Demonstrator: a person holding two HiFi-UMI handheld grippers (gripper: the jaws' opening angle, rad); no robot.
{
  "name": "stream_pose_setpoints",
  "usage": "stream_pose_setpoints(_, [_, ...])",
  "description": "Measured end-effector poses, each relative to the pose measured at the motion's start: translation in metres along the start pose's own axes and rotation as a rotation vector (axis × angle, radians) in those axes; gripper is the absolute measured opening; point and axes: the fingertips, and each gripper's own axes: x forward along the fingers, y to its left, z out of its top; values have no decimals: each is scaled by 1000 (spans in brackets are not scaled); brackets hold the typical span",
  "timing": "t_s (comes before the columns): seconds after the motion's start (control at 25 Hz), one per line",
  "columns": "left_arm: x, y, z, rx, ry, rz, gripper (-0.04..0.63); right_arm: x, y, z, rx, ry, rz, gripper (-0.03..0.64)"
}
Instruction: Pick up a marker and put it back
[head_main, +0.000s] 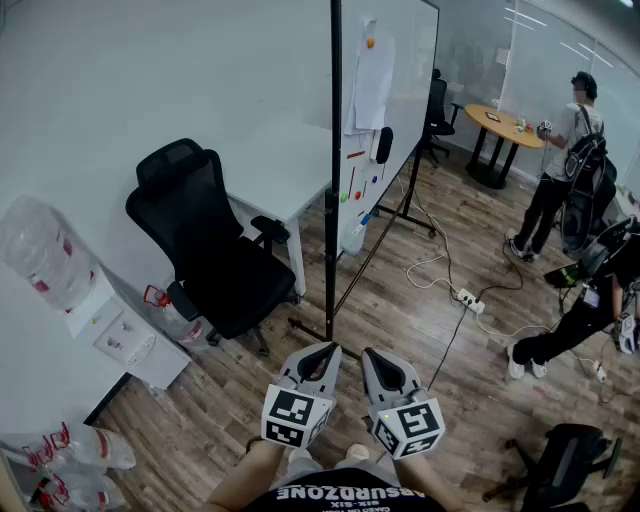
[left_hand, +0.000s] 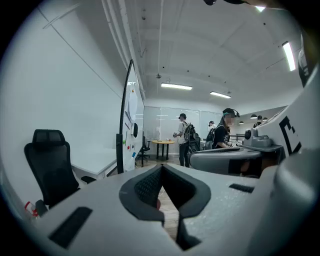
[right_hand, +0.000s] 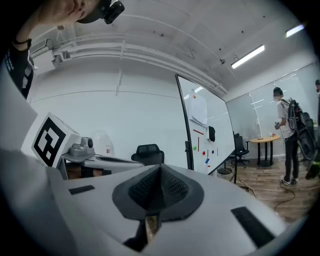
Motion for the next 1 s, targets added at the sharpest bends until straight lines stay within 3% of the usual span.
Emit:
stream_pose_setpoints(0.68, [22, -29, 9, -2, -9, 31, 4, -20, -27, 8, 10, -40, 76, 3])
stream_pose_setpoints(0.88, [34, -40, 11, -21, -25, 61, 5, -31, -48, 18, 15, -73, 110, 191])
stream_pose_setpoints(1.0, [38, -49, -1, -53, -9, 75, 4, -36, -63, 18, 2, -73, 122, 230])
